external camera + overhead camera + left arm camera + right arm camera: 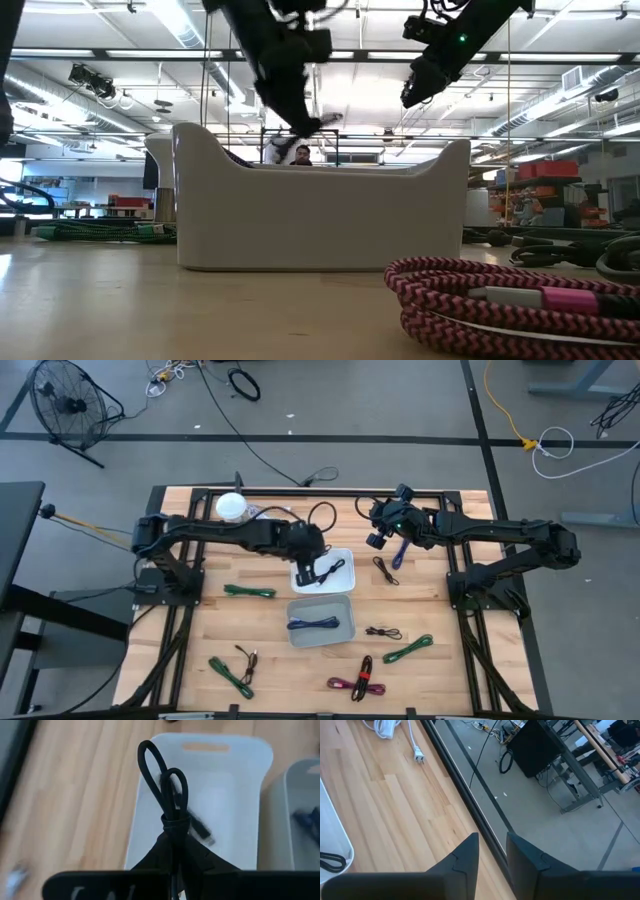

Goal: Pick & Place USB Port
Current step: Put the black charger cable into the white container

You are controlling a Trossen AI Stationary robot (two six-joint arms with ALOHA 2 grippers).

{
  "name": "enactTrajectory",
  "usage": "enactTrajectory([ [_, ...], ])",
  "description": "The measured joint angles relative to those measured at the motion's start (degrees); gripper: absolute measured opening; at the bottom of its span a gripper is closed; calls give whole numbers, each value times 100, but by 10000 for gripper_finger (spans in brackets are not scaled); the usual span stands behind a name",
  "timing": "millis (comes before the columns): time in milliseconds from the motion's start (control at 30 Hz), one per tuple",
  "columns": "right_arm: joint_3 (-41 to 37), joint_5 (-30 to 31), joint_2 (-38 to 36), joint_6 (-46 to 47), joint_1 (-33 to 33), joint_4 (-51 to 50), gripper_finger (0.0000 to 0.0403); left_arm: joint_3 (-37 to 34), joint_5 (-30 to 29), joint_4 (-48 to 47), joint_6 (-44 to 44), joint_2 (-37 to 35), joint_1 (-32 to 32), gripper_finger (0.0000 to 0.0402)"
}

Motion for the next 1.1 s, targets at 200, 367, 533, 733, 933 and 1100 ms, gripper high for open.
enactTrajectory([
  [200,-1,3,0,-22,0,-2,100,0,355,240,252,382,148,22],
  [367,-1,3,0,-104,-11,2,100,-2,579,196,207,469,224,28],
  [533,-1,18,0,-127,-47,17,100,2,655,302,-6,467,228,35],
  [733,-1,14,0,-127,-107,23,100,2,678,316,-56,498,225,50],
  [933,-1,-1,0,-127,-118,17,100,2,745,292,-81,504,219,75],
  [1100,-1,-1,0,-127,-118,20,100,2,753,295,-92,504,219,106],
])
